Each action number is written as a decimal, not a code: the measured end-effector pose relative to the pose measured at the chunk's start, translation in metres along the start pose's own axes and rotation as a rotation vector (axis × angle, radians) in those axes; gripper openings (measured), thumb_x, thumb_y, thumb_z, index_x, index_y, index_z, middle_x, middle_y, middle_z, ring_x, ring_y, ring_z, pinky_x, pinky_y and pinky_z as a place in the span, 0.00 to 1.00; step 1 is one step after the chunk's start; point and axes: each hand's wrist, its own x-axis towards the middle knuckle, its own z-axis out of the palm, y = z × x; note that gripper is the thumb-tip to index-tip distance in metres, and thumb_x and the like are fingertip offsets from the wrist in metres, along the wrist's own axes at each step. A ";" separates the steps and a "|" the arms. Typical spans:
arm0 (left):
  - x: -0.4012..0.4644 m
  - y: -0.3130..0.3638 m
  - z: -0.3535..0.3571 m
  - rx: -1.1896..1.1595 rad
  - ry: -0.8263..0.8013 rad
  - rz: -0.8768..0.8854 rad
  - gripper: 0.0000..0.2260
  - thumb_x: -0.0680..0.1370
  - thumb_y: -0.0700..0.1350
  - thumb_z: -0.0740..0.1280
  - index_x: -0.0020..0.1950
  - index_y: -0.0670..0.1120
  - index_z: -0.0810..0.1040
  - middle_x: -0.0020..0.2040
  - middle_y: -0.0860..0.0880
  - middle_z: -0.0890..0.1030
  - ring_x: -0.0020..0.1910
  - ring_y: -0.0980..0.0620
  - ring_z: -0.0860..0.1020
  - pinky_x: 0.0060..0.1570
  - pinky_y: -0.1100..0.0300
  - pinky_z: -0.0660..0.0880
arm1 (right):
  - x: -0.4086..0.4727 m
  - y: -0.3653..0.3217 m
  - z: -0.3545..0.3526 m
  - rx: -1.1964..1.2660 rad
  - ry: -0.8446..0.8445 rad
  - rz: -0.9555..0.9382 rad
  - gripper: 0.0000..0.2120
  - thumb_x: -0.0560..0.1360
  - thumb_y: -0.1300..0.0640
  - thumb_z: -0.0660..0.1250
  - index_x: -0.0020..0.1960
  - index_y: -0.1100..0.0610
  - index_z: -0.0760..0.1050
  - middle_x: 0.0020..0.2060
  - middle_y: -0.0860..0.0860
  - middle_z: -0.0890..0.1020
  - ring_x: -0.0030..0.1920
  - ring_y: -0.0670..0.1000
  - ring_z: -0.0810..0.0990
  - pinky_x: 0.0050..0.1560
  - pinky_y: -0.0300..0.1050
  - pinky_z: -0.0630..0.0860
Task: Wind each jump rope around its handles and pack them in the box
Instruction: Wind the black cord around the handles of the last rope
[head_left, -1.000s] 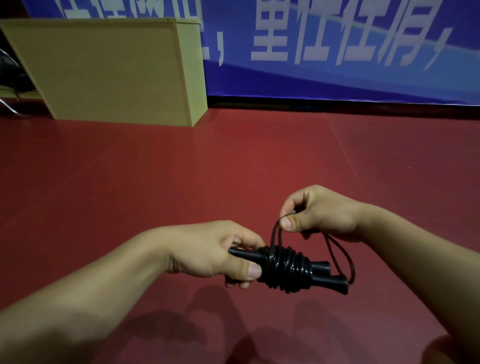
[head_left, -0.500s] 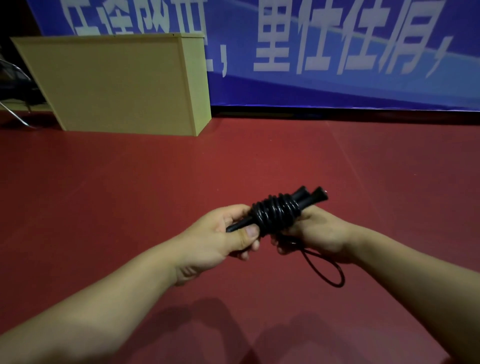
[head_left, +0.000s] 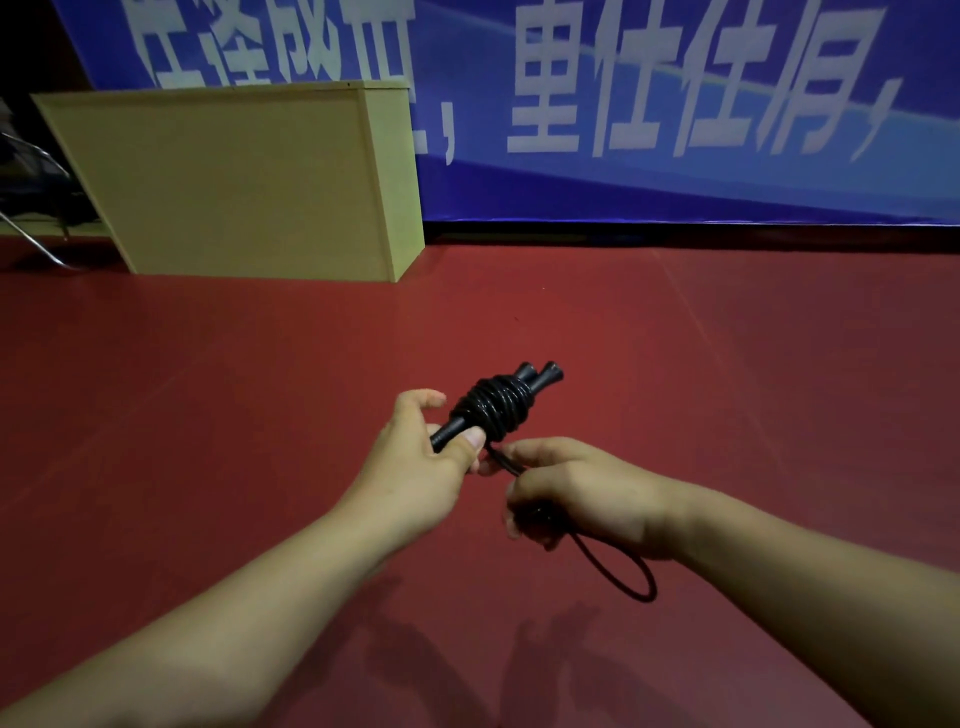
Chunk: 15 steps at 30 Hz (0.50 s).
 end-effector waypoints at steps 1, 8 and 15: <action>0.000 0.000 0.000 -0.031 -0.021 -0.029 0.25 0.79 0.45 0.68 0.73 0.50 0.63 0.43 0.51 0.82 0.42 0.52 0.79 0.52 0.48 0.78 | 0.000 0.001 0.000 -0.013 0.000 -0.022 0.21 0.67 0.57 0.62 0.59 0.57 0.75 0.35 0.55 0.81 0.35 0.53 0.73 0.36 0.46 0.70; -0.003 0.004 0.004 -0.235 -0.211 -0.090 0.07 0.80 0.36 0.64 0.49 0.46 0.80 0.37 0.51 0.78 0.33 0.58 0.75 0.35 0.65 0.75 | -0.006 0.005 -0.005 -0.196 -0.001 -0.115 0.18 0.67 0.55 0.69 0.57 0.55 0.77 0.38 0.53 0.76 0.38 0.50 0.73 0.39 0.48 0.71; 0.006 0.009 0.001 -0.477 0.025 -0.172 0.08 0.82 0.37 0.62 0.44 0.42 0.76 0.37 0.47 0.75 0.33 0.53 0.73 0.26 0.70 0.71 | -0.003 0.002 -0.003 -0.119 0.110 -0.053 0.12 0.74 0.59 0.67 0.58 0.58 0.77 0.33 0.50 0.77 0.34 0.48 0.69 0.32 0.42 0.64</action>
